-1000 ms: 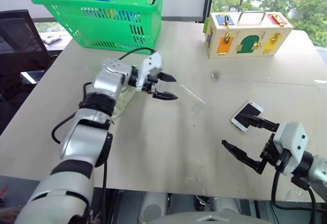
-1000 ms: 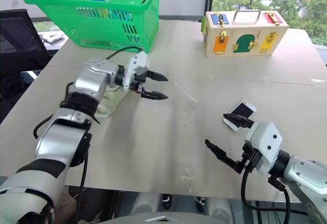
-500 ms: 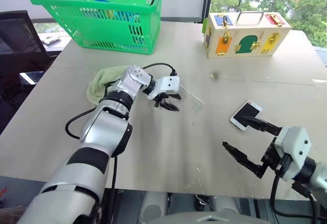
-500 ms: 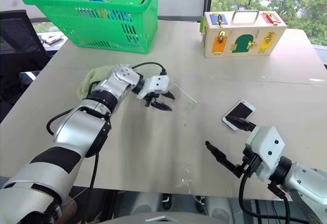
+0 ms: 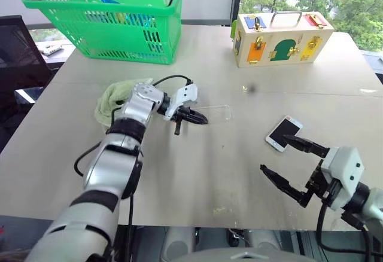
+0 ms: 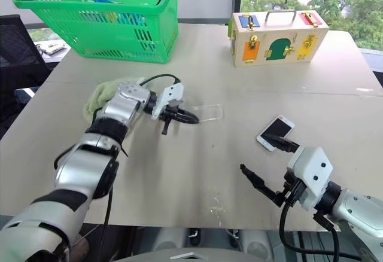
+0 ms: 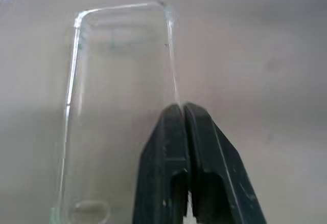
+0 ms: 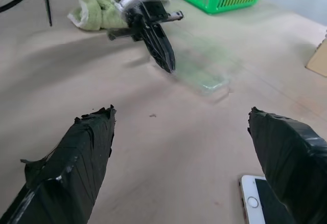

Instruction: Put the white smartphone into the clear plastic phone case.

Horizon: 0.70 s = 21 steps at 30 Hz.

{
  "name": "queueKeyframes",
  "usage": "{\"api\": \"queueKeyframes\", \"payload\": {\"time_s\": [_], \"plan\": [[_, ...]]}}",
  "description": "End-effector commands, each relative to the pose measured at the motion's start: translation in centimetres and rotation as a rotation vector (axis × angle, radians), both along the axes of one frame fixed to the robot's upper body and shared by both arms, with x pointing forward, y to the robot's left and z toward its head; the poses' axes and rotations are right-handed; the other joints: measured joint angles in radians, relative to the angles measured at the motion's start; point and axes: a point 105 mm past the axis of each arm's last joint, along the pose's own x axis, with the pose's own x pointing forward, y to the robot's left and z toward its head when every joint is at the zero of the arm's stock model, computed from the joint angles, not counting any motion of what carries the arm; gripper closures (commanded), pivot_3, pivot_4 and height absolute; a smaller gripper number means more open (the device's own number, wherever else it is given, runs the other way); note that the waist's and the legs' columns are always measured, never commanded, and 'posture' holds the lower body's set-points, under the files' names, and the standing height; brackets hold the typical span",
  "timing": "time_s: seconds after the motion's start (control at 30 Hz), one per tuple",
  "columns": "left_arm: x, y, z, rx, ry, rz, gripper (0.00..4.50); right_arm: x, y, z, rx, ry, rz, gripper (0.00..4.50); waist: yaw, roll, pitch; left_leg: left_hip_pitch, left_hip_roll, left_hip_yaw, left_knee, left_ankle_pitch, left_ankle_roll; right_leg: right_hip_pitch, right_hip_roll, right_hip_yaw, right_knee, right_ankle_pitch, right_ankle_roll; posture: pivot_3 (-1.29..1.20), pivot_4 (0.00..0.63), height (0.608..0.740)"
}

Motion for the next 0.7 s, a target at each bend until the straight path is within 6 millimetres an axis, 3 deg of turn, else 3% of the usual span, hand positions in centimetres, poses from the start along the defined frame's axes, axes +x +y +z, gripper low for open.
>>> {"api": "queueKeyframes", "payload": {"time_s": [0.03, 0.33, 0.7], "plan": [[-3.5, -1.6, 1.9, -0.017, -0.032, -0.024, 4.45, 0.2, 0.0, -0.1, 0.006, 0.022, 0.006, 0.0, 0.002, 0.0, 0.0, 0.0, 0.0, 0.0, 0.0, 0.0, 0.0, 0.0, 0.0, 0.0, 0.0, 0.0, 0.0, 0.0, 0.15, 0.74], [-5.2, -3.2, -0.5, 0.041, -0.074, 0.067, 4.45, 1.1, -0.3, -1.1, -0.002, 0.072, -0.024, 0.0, 0.013, 0.001, -0.001, 0.002, -0.002, -0.002, 0.001, 0.0, 0.0, 0.002, 0.0, 0.0, 0.001, -0.002, -0.004, 0.0, 0.15, 0.74], [-4.7, -4.1, -3.0, 0.077, -0.083, -0.092, 4.45, 0.7, -0.5, -1.7, -0.028, 0.077, -0.049, 0.0, 0.015, 0.001, -0.001, 0.001, -0.002, -0.002, 0.0, 0.0, 0.0, 0.001, 0.002, 0.001, 0.0, -0.001, -0.002, 0.0, 0.15, 0.74]]}}
